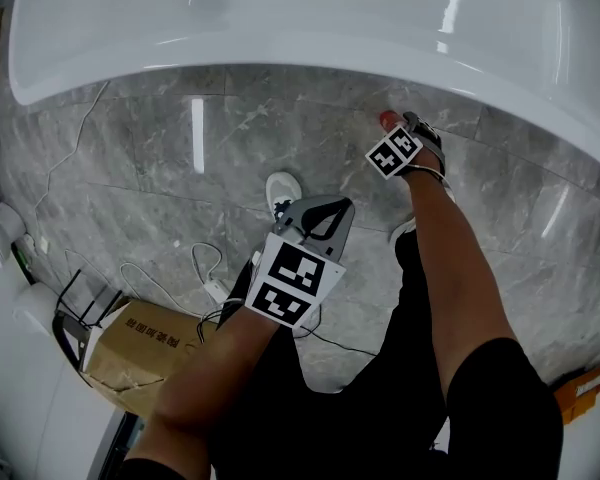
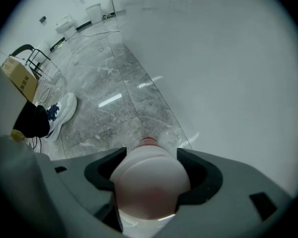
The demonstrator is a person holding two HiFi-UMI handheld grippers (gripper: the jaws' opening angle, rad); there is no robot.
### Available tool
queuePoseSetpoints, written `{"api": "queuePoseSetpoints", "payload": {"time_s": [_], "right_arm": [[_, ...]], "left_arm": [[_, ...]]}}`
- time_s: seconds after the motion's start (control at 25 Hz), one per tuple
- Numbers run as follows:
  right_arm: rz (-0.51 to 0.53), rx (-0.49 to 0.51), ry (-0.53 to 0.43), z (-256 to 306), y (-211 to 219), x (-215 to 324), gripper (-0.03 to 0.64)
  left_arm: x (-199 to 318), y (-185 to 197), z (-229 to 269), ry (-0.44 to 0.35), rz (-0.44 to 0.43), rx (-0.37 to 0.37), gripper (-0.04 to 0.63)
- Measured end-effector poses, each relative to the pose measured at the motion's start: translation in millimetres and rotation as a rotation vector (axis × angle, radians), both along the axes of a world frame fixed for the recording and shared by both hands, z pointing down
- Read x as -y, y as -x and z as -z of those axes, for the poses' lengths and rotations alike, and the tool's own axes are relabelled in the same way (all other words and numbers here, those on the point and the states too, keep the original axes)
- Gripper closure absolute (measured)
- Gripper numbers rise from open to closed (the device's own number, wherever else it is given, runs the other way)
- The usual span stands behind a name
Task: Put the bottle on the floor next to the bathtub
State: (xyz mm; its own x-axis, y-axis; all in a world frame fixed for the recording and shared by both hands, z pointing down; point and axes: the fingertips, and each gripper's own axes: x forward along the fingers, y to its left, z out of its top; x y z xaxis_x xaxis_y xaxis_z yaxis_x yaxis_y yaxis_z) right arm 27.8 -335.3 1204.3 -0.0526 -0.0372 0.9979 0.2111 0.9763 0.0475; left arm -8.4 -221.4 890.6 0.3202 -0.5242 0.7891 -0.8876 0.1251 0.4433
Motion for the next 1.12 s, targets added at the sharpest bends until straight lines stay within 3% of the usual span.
{"api": "queuePoseSetpoints", "payload": {"time_s": [0.36, 0.88, 1.12], "right_arm": [[-0.008, 0.023, -0.008, 61.5, 4.0, 0.0, 0.301], [-0.013, 0.05, 0.028, 230.8, -19.6, -27.7, 0.301], [-0.091, 0.111, 0.067, 311.2, -37.7, -38.3, 0.301]], "left_arm": [[0.6, 1.7, 45.9, -0.017, 0.002, 0.0, 0.578], [-11.7, 11.6, 171.8, -0.046, 0.059, 0.005, 0.578], [-17.2, 2.6, 220.4, -0.071, 0.075, 0.009, 0.578]]}}
